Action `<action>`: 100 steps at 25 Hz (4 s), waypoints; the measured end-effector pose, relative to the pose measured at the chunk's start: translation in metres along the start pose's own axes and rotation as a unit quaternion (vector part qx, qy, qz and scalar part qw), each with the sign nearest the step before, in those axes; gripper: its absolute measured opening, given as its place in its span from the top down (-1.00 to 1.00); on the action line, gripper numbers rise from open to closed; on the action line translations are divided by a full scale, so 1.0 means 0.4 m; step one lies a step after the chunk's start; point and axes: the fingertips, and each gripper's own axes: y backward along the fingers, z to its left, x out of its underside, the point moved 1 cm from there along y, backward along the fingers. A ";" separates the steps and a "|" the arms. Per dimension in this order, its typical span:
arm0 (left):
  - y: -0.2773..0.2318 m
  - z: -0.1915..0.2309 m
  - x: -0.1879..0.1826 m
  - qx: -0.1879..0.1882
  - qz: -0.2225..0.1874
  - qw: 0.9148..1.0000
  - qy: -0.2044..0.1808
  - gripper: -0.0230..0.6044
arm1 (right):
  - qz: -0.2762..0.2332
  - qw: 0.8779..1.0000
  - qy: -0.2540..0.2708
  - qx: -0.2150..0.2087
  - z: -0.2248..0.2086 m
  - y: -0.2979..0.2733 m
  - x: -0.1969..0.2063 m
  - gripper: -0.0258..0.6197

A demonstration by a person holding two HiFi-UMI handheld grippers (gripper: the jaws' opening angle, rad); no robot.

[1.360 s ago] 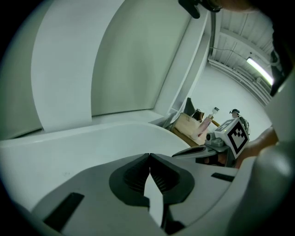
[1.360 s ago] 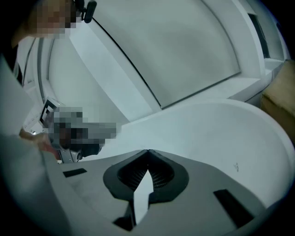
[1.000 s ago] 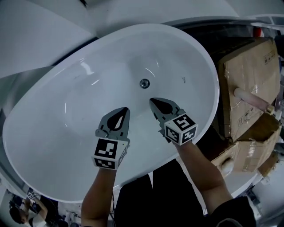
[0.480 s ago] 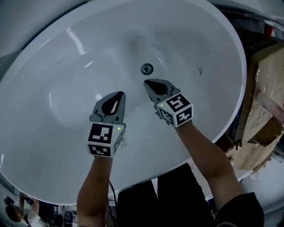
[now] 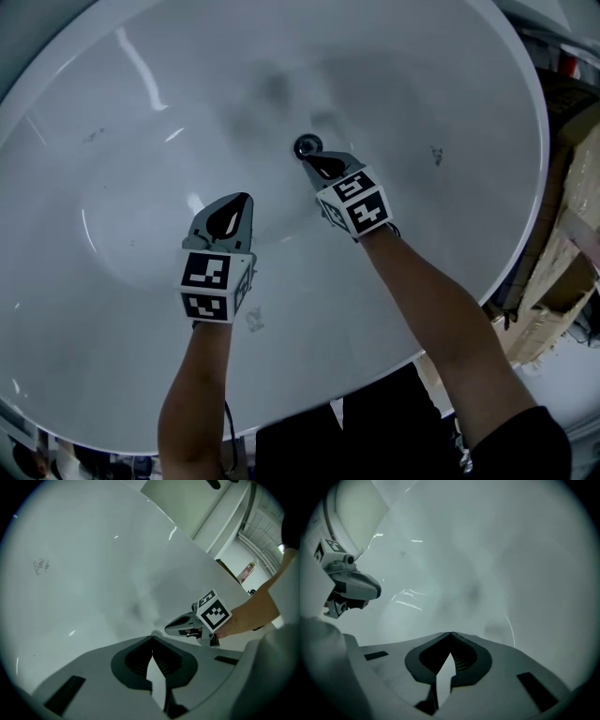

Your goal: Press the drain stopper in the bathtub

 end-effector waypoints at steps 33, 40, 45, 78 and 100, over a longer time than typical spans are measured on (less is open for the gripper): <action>-0.065 0.019 0.084 0.009 0.022 0.999 0.027 0.88 | 0.158 0.976 0.119 0.088 -0.131 -0.182 0.120 0.86; 0.077 -0.080 -0.048 0.001 -0.007 1.000 0.010 0.88 | 0.169 0.972 0.145 0.081 -0.083 0.032 0.129 0.88; 0.276 -0.221 -0.138 0.012 -0.031 0.999 0.023 0.88 | 0.068 0.994 0.053 0.071 0.073 0.313 0.035 0.88; 1.416 -0.874 -0.350 -0.025 -0.200 0.973 -0.113 0.88 | -0.368 0.926 -0.014 0.082 0.775 1.808 -0.127 0.88; 1.598 -1.229 -0.426 -0.046 -0.311 0.931 -0.184 0.88 | -0.482 0.873 0.062 0.040 0.814 2.171 -0.055 0.88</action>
